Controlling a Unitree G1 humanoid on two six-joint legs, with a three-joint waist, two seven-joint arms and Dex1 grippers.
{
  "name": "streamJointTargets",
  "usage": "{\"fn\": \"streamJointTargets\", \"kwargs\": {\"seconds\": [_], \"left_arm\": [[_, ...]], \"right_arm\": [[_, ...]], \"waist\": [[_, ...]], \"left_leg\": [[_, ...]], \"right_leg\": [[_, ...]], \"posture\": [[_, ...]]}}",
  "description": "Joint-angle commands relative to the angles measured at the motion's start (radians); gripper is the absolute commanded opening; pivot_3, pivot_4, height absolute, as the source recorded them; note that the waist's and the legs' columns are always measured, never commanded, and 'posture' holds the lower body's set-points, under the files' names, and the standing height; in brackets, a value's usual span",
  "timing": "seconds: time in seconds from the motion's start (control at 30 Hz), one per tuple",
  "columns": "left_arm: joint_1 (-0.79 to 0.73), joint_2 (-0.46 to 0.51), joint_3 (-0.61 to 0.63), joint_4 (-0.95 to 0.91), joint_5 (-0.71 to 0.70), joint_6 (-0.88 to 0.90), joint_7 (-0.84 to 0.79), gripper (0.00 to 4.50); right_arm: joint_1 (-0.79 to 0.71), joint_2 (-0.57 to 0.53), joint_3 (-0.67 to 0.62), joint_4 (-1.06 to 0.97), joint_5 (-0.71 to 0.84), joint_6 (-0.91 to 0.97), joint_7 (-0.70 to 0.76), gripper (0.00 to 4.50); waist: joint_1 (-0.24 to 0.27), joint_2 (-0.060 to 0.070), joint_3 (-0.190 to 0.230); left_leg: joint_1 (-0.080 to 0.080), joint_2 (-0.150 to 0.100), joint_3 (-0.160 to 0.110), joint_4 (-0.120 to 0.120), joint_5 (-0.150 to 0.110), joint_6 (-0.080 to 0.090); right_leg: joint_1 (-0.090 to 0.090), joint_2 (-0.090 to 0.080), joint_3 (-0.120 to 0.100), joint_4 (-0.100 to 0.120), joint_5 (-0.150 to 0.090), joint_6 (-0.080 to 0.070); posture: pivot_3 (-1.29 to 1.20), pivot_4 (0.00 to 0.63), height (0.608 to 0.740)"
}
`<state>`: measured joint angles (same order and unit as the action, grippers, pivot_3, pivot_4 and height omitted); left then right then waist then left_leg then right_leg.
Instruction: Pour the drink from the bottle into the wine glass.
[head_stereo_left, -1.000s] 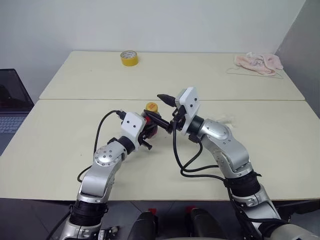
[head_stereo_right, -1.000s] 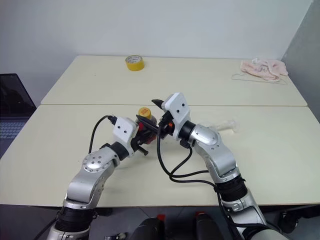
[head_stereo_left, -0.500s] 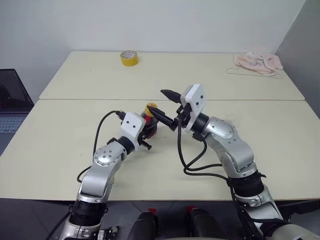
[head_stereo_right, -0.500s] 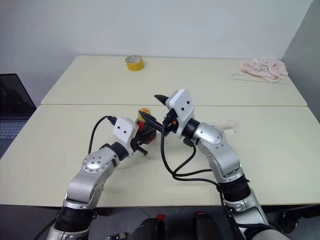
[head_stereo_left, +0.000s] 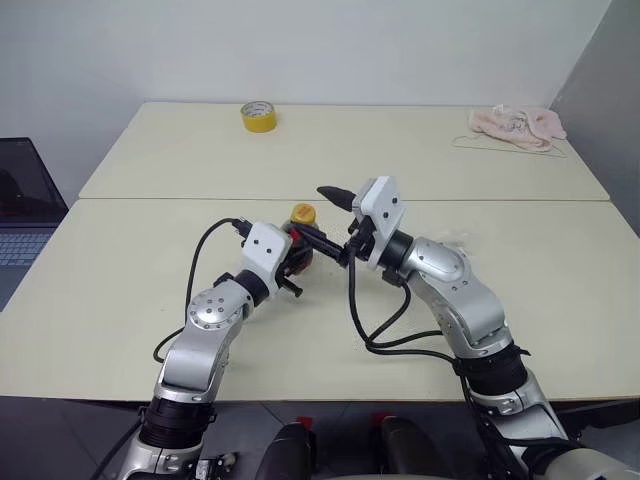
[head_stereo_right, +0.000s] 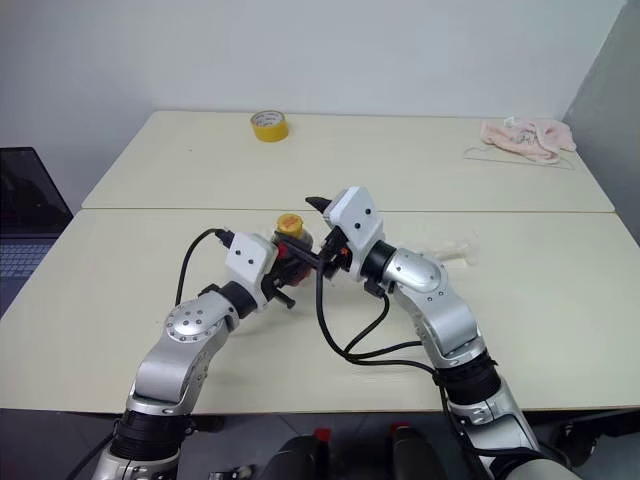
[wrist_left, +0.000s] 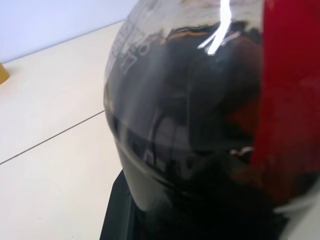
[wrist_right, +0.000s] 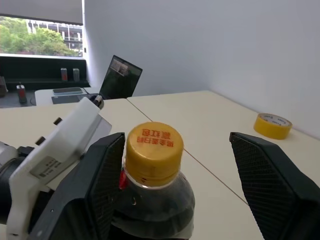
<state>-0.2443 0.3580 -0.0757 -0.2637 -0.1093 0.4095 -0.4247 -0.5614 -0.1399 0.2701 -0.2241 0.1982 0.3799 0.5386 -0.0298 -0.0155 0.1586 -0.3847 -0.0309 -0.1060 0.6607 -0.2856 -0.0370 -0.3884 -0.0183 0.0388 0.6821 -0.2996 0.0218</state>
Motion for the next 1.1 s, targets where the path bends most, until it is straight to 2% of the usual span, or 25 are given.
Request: {"fn": "streamJointTargets", "kwargs": {"seconds": [0.03, 0.3, 0.87, 1.1], "left_arm": [[-0.023, 0.001, 0.011, -0.027, 0.002, -0.023, 0.002, 0.69], [-0.015, 0.002, 0.018, -0.028, 0.002, -0.021, 0.007, 0.69], [-0.016, 0.021, 0.061, -0.015, 0.000, -0.023, 0.016, 0.67], [-0.019, 0.017, 0.053, -0.012, 0.003, -0.023, 0.021, 0.67]], "right_arm": [[-0.023, 0.012, -0.031, -0.006, -0.010, -0.023, -0.033, 3.57], [-0.019, 0.019, -0.065, -0.011, 0.001, -0.014, -0.050, 3.57], [0.058, -0.084, -0.142, -0.066, 0.025, 0.021, -0.074, 3.57], [0.048, -0.084, -0.075, -0.149, 0.101, 0.065, 0.022, 3.57]], "waist": [[0.000, 0.000, 0.000], [0.000, 0.000, 0.000], [0.000, 0.000, 0.000], [-0.003, 0.000, 0.000]], "left_leg": [[0.000, 0.000, 0.000, 0.000, 0.000, 0.000], [0.000, 0.000, 0.000, 0.000, 0.000, 0.000], [0.000, 0.000, 0.000, 0.000, 0.000, 0.000], [0.000, 0.000, 0.000, 0.000, 0.000, 0.000]], "right_leg": [[0.000, 0.000, 0.000, 0.000, 0.000, 0.000], [0.000, 0.000, 0.000, 0.000, 0.000, 0.000], [0.000, 0.000, 0.000, 0.000, 0.000, 0.000], [0.000, 0.000, 0.000, 0.000, 0.000, 0.000]], "posture": [[0.00, 0.150, 0.740], [0.00, 0.150, 0.740], [0.00, 0.150, 0.740], [0.00, 0.150, 0.740]]}}
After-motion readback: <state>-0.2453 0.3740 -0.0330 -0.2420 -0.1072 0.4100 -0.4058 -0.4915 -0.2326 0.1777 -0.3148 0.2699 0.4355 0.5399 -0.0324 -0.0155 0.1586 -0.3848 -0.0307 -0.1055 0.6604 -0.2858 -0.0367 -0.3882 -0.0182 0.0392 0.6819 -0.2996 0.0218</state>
